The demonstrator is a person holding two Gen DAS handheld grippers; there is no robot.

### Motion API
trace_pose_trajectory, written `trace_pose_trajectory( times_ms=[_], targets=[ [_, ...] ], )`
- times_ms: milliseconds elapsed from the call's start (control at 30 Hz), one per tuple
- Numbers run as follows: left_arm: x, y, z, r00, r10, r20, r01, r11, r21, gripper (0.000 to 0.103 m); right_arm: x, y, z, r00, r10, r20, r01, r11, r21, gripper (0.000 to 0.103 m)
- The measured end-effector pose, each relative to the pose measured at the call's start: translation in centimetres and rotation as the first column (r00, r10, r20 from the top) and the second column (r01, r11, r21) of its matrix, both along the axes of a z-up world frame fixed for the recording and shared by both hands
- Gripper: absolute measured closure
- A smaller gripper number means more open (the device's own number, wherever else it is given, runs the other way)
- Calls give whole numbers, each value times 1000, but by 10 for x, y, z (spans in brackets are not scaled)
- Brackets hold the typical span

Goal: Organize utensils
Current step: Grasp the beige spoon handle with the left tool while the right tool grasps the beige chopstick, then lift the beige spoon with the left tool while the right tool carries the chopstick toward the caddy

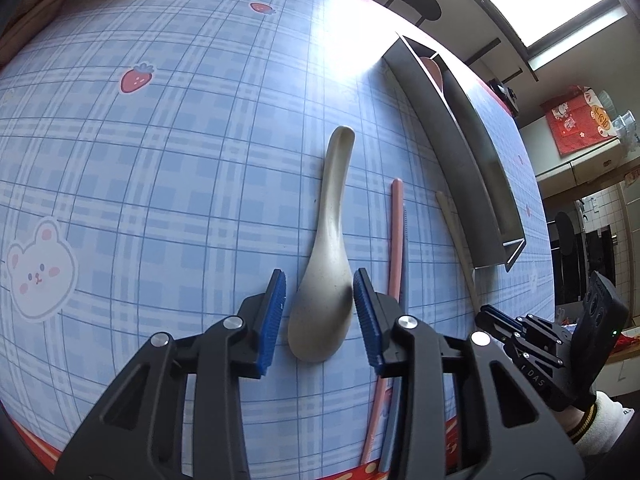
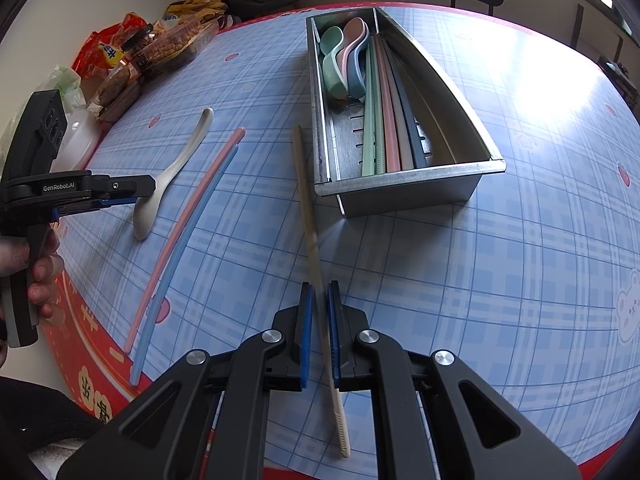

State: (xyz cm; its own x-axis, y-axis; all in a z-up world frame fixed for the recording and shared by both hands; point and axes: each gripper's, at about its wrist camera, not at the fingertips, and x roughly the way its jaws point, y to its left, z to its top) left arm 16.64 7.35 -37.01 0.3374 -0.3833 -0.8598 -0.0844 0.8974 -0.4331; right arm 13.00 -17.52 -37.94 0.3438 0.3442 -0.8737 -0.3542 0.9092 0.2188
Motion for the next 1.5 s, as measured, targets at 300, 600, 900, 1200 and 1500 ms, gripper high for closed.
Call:
trace_pose_trajectory(
  times_ms=[300,600,900,1200,1500],
  targets=[
    [3,-20,1,998,-56,19,55,998,27,73,0,-1,0,1000,1,1,-1,1000,2,95],
    [6,-47,12,987,-150,59,147,988,52,84,-1,-1,1,1000,0,3,0,1000,5,95],
    [5,-71,13,971,-228,76,216,966,139,84,-2,-1,1,1000,0,7,0,1000,7,95],
    [5,-77,4,974,-220,59,209,967,143,84,-2,0,2,1000,0,9,0,1000,10,95],
    [-5,-57,-2,986,-149,68,143,985,95,88,-3,-2,1,1000,-1,9,1,1000,14,96]
  ],
)
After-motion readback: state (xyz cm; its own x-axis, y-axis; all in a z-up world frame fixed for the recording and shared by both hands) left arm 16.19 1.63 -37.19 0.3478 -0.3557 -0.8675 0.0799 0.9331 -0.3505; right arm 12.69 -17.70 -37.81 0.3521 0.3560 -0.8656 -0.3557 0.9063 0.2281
